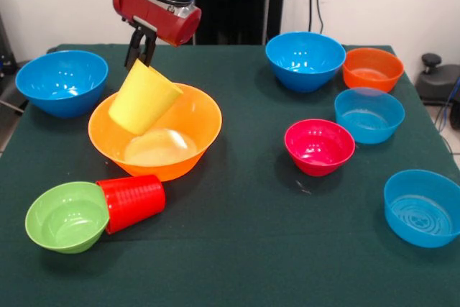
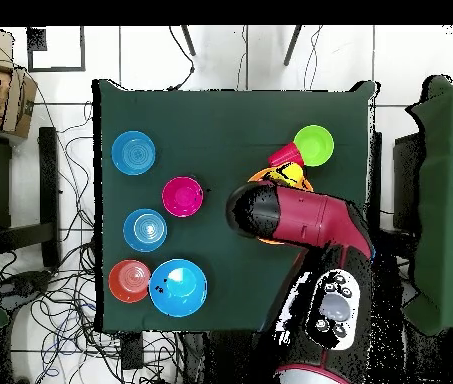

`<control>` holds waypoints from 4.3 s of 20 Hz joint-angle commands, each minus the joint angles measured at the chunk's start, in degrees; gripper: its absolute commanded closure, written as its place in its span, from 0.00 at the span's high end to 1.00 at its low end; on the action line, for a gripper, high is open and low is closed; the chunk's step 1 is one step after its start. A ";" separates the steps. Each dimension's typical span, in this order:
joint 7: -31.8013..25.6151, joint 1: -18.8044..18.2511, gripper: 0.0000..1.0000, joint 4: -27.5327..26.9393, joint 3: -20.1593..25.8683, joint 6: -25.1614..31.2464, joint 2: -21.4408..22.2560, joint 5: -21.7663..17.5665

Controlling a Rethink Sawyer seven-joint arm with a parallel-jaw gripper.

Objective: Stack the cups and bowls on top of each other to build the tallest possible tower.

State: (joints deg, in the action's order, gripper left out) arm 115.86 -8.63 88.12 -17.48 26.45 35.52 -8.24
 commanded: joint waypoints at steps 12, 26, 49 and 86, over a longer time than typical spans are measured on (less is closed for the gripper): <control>9.16 1.49 0.00 3.31 0.05 -4.87 -3.81 0.35; 10.85 4.91 0.00 4.85 -0.77 -3.10 -3.44 2.34; 13.29 9.48 1.00 1.37 -5.65 -4.18 -6.64 8.15; -2.67 -8.37 1.00 -27.46 5.01 7.95 -15.16 5.07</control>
State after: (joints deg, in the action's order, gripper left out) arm 118.72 -17.55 70.97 -21.50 24.46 26.74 -1.17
